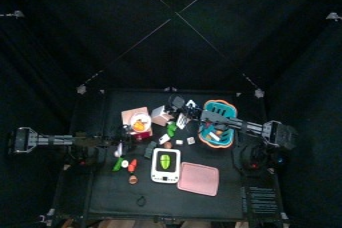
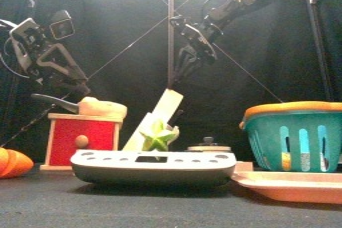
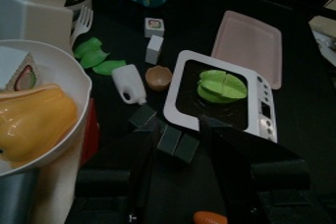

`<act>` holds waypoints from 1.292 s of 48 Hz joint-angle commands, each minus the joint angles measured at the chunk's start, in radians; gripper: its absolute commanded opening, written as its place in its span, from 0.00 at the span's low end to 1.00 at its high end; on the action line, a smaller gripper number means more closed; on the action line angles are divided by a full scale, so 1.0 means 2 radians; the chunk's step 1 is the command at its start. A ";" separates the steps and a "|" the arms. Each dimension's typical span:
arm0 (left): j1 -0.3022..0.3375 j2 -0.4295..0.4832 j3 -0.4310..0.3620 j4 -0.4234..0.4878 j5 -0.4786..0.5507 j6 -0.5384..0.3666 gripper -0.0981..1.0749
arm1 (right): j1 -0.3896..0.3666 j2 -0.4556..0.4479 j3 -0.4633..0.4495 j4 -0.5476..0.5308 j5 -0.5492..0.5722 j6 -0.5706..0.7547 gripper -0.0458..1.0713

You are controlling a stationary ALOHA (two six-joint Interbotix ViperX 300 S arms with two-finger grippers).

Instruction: Pull out cleaver

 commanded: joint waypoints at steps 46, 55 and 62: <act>0.001 0.000 -0.005 0.000 -0.005 0.001 0.75 | 0.024 -0.185 0.178 0.036 -0.209 0.001 0.40; 0.001 0.001 -0.005 0.000 -0.005 0.001 0.75 | 0.024 -0.184 0.181 0.035 -0.209 0.001 0.40; 0.002 0.001 -0.007 0.000 -0.005 0.001 0.75 | 0.028 -0.184 0.189 0.035 -0.221 0.000 0.40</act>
